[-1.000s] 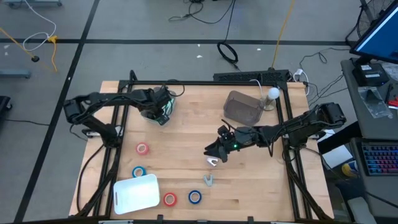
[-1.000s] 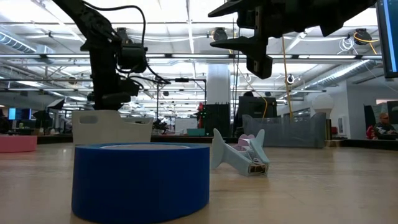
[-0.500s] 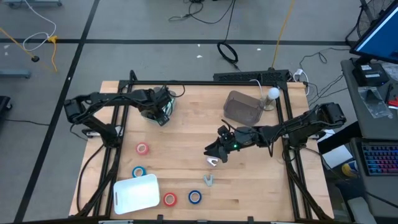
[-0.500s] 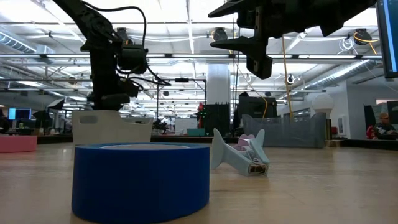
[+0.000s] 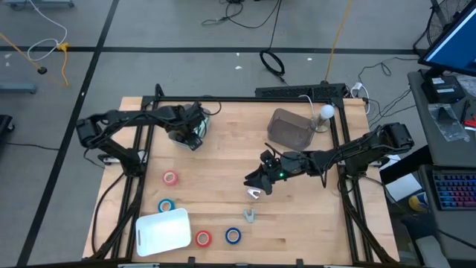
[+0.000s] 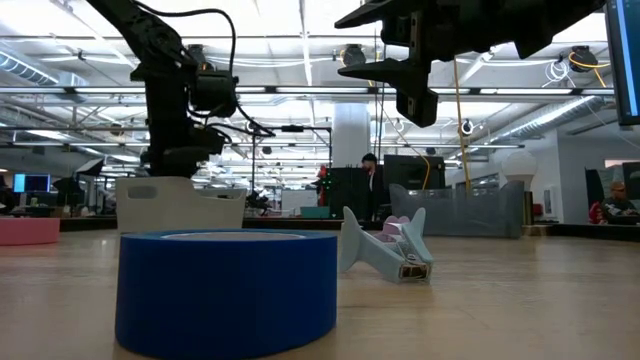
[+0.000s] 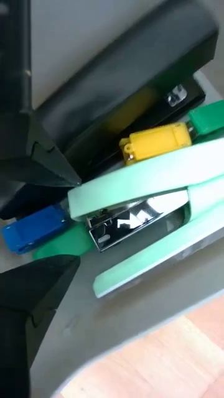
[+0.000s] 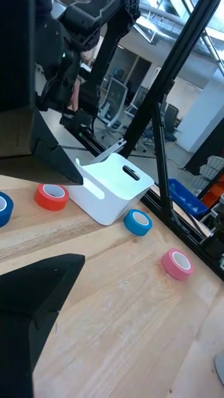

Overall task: Pick and place Stapler, Stapler remover, tape
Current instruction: Put the pink tape into the black bin

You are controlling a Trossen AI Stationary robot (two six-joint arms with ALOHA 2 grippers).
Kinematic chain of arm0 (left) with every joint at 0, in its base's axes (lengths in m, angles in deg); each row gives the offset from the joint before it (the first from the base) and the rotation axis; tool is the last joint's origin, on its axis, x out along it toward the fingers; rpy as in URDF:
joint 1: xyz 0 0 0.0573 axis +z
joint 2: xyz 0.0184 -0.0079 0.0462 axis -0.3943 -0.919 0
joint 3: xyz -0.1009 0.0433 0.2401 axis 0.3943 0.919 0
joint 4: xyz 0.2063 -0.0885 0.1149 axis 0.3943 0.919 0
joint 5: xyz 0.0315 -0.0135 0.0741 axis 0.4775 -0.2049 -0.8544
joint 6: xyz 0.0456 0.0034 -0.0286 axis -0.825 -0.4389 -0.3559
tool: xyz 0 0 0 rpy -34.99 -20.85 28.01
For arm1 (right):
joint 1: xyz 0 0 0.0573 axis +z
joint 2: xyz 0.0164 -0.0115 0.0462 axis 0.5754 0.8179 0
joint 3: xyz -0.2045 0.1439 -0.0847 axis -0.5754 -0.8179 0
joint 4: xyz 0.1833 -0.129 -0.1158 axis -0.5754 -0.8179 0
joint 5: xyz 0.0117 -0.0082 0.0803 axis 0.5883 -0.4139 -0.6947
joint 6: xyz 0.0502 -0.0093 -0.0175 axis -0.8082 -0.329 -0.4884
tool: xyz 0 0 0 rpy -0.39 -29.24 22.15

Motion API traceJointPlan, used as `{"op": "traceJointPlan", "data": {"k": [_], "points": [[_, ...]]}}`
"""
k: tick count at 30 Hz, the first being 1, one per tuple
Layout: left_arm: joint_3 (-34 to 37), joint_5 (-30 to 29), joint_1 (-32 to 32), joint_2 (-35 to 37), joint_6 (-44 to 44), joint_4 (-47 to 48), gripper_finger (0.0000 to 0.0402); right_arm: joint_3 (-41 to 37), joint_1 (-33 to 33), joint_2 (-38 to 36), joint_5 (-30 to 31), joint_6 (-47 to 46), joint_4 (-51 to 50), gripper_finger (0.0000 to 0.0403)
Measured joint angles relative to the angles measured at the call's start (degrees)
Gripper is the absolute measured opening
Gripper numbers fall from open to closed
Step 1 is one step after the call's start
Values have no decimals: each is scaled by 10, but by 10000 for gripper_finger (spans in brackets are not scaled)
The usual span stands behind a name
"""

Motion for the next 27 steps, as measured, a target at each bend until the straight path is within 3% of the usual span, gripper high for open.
{"op": "traceJointPlan", "data": {"k": [8,14,27], "points": [[-79,-1,-2,16,8,98,188,0,0,0,0,14,0,187],[-110,18,-35,70,51,184,187,0,0,0,-2,16,-7,187],[-107,33,-225,202,207,350,186,0,0,0,-2,33,-14,187]]}}
